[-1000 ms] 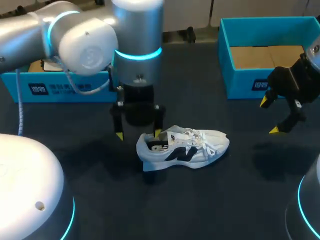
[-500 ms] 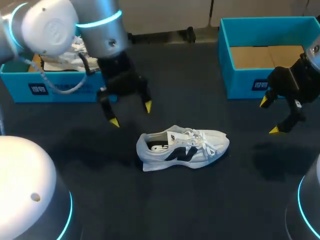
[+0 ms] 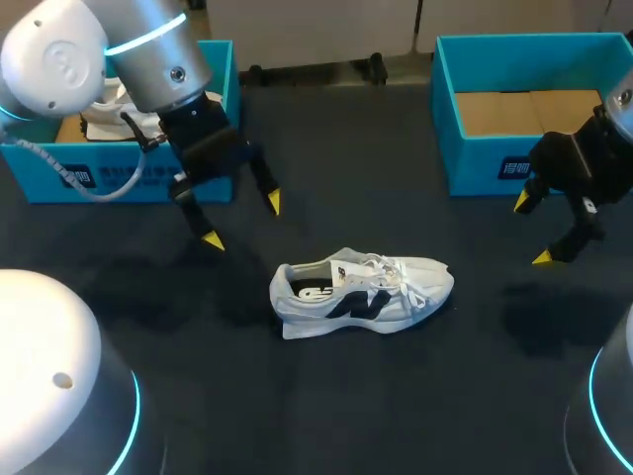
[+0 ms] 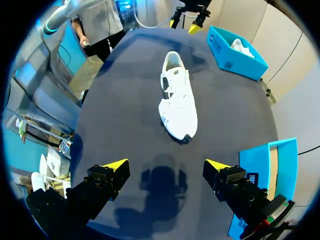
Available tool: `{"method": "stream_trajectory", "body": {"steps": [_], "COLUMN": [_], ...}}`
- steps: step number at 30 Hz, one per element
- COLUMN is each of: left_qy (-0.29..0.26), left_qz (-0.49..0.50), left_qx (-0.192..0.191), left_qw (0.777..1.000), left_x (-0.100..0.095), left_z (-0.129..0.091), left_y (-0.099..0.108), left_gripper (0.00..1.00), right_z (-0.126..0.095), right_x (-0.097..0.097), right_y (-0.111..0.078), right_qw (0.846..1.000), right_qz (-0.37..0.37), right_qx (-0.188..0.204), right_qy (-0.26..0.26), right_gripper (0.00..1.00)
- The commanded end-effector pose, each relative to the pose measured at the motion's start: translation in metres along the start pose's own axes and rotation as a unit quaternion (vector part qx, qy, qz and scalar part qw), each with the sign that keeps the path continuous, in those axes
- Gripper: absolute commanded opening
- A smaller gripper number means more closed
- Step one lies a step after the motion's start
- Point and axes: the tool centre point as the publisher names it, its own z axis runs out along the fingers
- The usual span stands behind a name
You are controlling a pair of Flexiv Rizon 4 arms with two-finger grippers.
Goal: Take the shoe out of the shoebox, open the shoe tongue, remove and reinsert the insole, then place the shoe into the shoebox
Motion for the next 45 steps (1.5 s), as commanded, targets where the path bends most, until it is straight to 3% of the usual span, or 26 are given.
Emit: {"method": "stream_trajectory", "body": {"steps": [1, 7, 12, 20, 29, 36, 45], "left_qy": [-0.004, -0.004, -0.077, -0.117, -0.168, -0.211, -0.264], "left_qz": [0.001, 0.001, -0.051, -0.117, -0.175, -0.217, -0.251], "left_qx": [-0.001, -0.001, 0.067, 0.137, 0.229, 0.296, 0.348], "left_qw": [1.000, 1.000, 0.993, 0.977, 0.943, 0.906, 0.864], "left_x": [0.003, 0.003, 0.022, 0.041, 0.055, 0.058, 0.069], "left_z": [0.001, 0.001, -0.023, -0.033, -0.023, -0.001, 0.015], "left_y": [0.000, 0.000, 0.017, 0.040, 0.054, 0.065, 0.066], "left_gripper": [1.00, 1.00, 1.00, 1.00, 1.00, 1.00, 1.00], "right_z": [0.001, 0.001, 0.001, 0.001, 0.001, 0.001, 0.001], "right_x": [0.000, 0.000, 0.000, 0.000, 0.000, 0.000, 0.000], "right_y": [0.000, 0.000, 0.000, 0.000, 0.000, 0.000, 0.000], "right_qw": [1.000, 1.000, 1.000, 1.000, 1.000, 1.000, 1.000], "right_qz": [0.000, 0.000, 0.000, 0.000, 0.000, 0.000, 0.000], "right_qx": [0.001, 0.001, 0.001, 0.001, 0.001, 0.001, 0.001], "right_qy": [0.000, 0.000, 0.000, 0.000, 0.000, 0.000, 0.000], "right_gripper": [1.00, 1.00, 1.00, 1.00, 1.00, 1.00, 1.00]}}
